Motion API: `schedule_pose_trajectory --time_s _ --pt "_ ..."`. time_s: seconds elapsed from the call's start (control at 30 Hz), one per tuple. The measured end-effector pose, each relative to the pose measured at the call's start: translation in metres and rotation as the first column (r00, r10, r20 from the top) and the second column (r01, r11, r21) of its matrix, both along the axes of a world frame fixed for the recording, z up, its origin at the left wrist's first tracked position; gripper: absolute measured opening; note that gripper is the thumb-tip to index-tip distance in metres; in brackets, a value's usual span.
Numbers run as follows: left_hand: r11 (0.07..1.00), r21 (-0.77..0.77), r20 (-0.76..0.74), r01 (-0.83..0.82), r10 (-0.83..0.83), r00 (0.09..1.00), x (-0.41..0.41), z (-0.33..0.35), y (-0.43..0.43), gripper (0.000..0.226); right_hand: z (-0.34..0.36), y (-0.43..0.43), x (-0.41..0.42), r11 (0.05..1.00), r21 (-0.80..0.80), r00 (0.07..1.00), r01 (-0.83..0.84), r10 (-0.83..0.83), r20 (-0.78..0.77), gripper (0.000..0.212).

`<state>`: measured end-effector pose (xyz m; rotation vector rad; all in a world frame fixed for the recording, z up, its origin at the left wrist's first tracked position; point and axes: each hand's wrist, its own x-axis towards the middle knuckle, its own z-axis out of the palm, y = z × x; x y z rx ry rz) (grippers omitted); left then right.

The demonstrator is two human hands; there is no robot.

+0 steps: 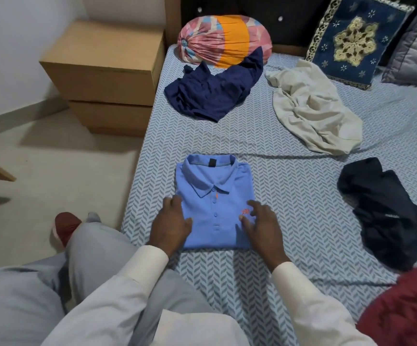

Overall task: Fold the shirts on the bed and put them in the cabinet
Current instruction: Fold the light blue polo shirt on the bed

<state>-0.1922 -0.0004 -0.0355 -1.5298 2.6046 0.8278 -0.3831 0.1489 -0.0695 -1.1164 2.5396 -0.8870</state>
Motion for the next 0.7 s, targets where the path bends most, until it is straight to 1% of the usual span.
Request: schedule_pose_trajectory --time_s 0.03,0.07,0.1,0.13,0.17,0.23,0.27,0.3,0.37,0.43,0.47,0.5,0.53,0.6,0.63,0.7 --pt "0.998 -0.029 -0.096 0.053 -0.056 0.994 -0.010 0.001 0.003 0.060 0.000 -0.008 0.012 0.992 -0.036 0.990 -0.125 0.122 -0.065 0.040" --pt "0.993 -0.045 -0.146 0.112 -0.117 0.982 -0.020 0.000 0.005 0.062 -0.003 -0.017 0.023 0.968 -0.018 0.958 -0.250 0.245 -0.147 0.039" --pt "0.988 -0.042 -0.132 0.150 -0.155 0.979 -0.028 -0.004 0.005 0.065 -0.010 -0.023 0.031 0.939 0.036 0.912 -0.343 0.342 -0.224 0.038" --pt "0.987 -0.015 -0.069 0.160 -0.160 0.985 -0.034 -0.009 0.005 0.066 -0.016 -0.027 0.038 0.922 0.094 0.883 -0.376 0.387 -0.265 0.038" --pt "0.988 0.014 0.014 0.151 -0.151 0.988 -0.036 -0.016 0.003 0.067 -0.022 -0.029 0.040 0.921 0.120 0.876 -0.370 0.389 -0.286 0.038" --pt "0.989 0.025 0.147 0.146 -0.148 0.978 -0.035 -0.029 -0.001 0.070 -0.033 -0.026 0.038 0.938 0.108 0.891 -0.330 0.348 -0.291 0.041" --pt "0.989 0.018 0.174 0.150 -0.151 0.973 -0.034 -0.032 -0.004 0.071 -0.036 -0.022 0.037 0.941 0.095 0.896 -0.324 0.337 -0.287 0.044" --pt "0.989 0.018 0.167 0.147 -0.148 0.975 -0.034 -0.035 -0.008 0.072 -0.039 -0.021 0.034 0.943 0.079 0.900 -0.324 0.333 -0.282 0.047" --pt "0.993 0.025 0.113 0.114 -0.116 0.987 -0.034 -0.035 -0.013 0.073 -0.038 -0.022 0.029 0.951 0.039 0.936 -0.306 0.308 -0.173 0.052" --pt "0.999 -0.004 0.065 0.054 -0.054 0.996 -0.032 -0.038 -0.017 0.070 -0.035 -0.028 0.019 0.972 -0.008 0.972 -0.234 0.233 -0.042 0.050" --pt "1.000 -0.026 0.059 0.017 -0.015 0.998 -0.030 -0.040 -0.020 0.068 -0.033 -0.032 0.012 0.984 -0.004 0.983 -0.180 0.180 -0.018 0.050" --pt "0.999 -0.043 0.065 -0.022 0.025 0.998 -0.029 -0.041 -0.023 0.066 -0.032 -0.037 0.001 0.992 0.018 0.992 -0.126 0.127 -0.026 0.050" --pt "0.997 -0.059 0.078 -0.055 0.059 0.995 -0.028 -0.040 -0.027 0.063 -0.029 -0.043 -0.009 0.995 0.073 0.996 -0.065 0.069 -0.051 0.048" --pt "0.991 -0.093 0.076 -0.092 0.099 0.992 -0.028 -0.038 -0.035 0.059 -0.022 -0.055 -0.028 0.977 0.207 0.993 0.056 -0.033 -0.113 0.043" --pt "0.989 -0.101 0.063 -0.111 0.118 0.991 -0.030 -0.036 -0.040 0.057 -0.018 -0.062 -0.036 0.962 0.259 0.991 0.089 -0.061 -0.117 0.043" --pt "0.981 -0.086 0.062 -0.176 0.181 0.982 -0.036 -0.032 -0.048 0.055 -0.008 -0.074 -0.050 0.941 0.327 0.996 0.092 -0.083 -0.040 0.053"
